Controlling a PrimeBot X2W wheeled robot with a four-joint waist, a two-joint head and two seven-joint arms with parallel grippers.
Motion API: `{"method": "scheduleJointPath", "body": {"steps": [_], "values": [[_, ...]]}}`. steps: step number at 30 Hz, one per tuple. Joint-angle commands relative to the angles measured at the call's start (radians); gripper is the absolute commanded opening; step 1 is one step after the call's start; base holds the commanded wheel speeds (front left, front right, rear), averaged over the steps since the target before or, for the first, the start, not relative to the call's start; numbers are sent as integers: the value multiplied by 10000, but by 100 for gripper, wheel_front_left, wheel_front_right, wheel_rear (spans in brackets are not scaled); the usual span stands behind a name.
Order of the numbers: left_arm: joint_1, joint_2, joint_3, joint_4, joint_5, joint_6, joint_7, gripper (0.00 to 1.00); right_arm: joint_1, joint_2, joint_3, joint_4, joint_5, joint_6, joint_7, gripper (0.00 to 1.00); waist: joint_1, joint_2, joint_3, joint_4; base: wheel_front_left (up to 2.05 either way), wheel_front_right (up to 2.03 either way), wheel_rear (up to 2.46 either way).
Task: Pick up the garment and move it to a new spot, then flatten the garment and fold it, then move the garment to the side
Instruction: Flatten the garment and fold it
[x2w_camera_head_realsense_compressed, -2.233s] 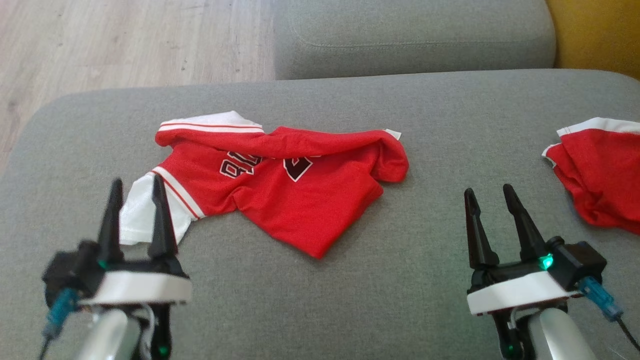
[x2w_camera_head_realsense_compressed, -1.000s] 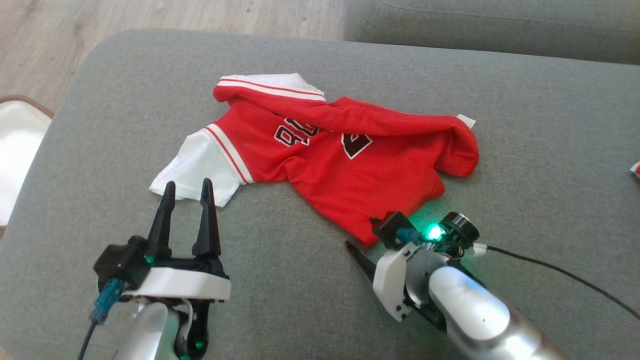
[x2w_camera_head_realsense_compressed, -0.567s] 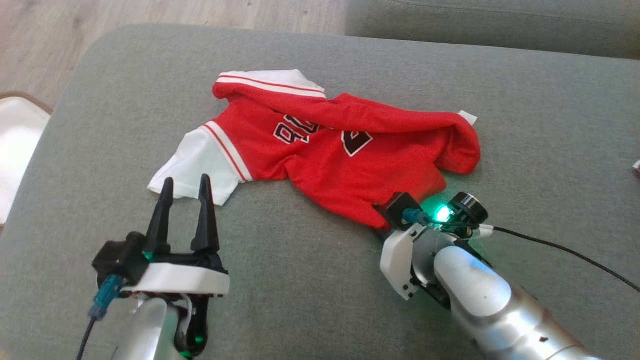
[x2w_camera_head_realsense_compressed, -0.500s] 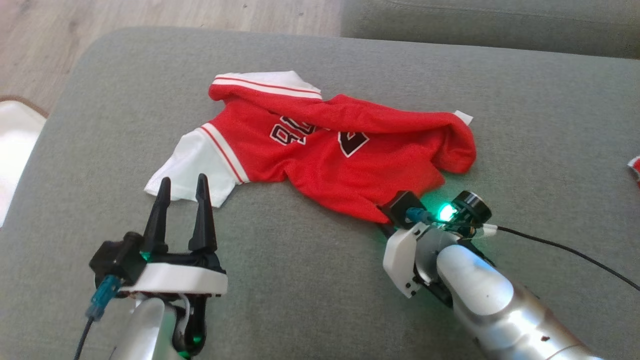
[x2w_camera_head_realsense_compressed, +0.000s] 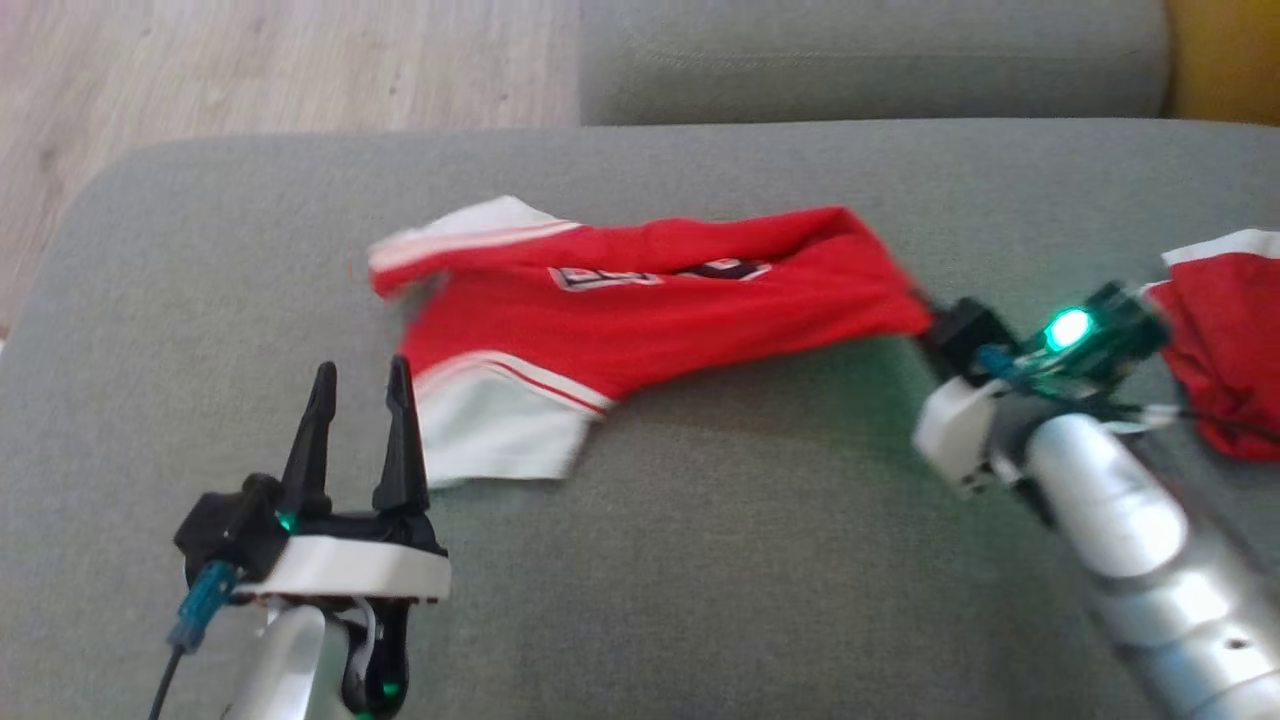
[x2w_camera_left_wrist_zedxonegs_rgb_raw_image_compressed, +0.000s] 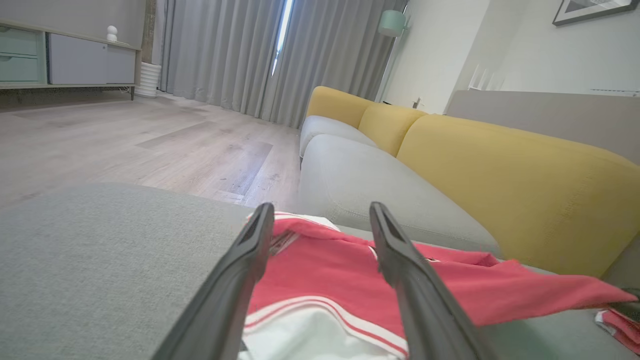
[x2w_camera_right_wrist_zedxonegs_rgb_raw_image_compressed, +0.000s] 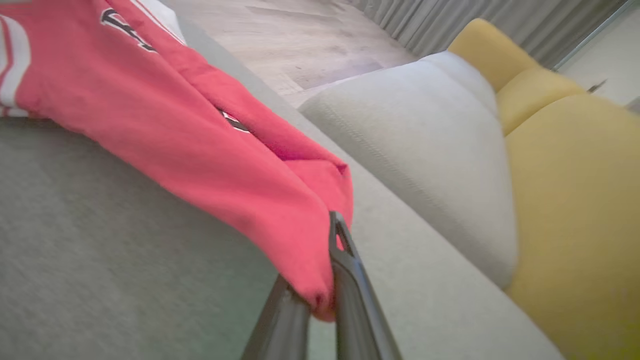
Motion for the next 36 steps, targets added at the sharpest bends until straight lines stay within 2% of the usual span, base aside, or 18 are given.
{"method": "scheduleJointPath", "body": {"steps": [1,3,5,8,11,17,26,27,28,32,36], "values": [[-117,34,320,-354,79,-59,-53,100,-111,-463,26,-627,-238,-9,132,0,0,0,-178,-146,0,0,0],[-70,17,315,-339,79,-74,-53,100,-48,-974,105,-980,-387,-9,314,0,0,0,-264,-169,0,0,0],[-47,7,309,-330,78,-81,-53,100,-17,-1220,162,-1143,-404,-9,396,0,0,0,-310,-169,0,0,0],[123,-37,273,-347,79,-103,-53,100,192,-1988,786,-1710,-313,-9,712,0,0,0,-419,-146,0,0,0],[215,-60,237,-348,72,-120,-53,100,382,-2139,1200,-2045,-70,-9,826,0,0,0,-425,-99,0,0,0],[175,-52,157,-305,106,-152,-53,100,638,-1438,2109,-1974,373,-9,920,0,0,0,-220,3,0,0,0],[-62,56,-145,-173,58,-203,-53,100,388,-123,3511,31,706,-9,917,0,0,0,-2,142,0,0,0],[-82,72,-176,-159,43,-207,-53,100,337,-7,3602,239,729,-9,874,48,0,0,20,145,0,0,0],[-102,90,-213,-137,32,-210,-53,100,284,105,3615,415,788,-9,798,100,0,0,35,148,0,0,0],[-164,162,-277,-105,-38,-220,-53,100,111,401,3333,848,1122,-9,530,100,0,0,58,93,0,0,0],[-184,202,-185,-128,-93,-223,-53,100,164,446,2665,729,1435,-9,260,100,0,0,-11,-72,0,0,0]]}}
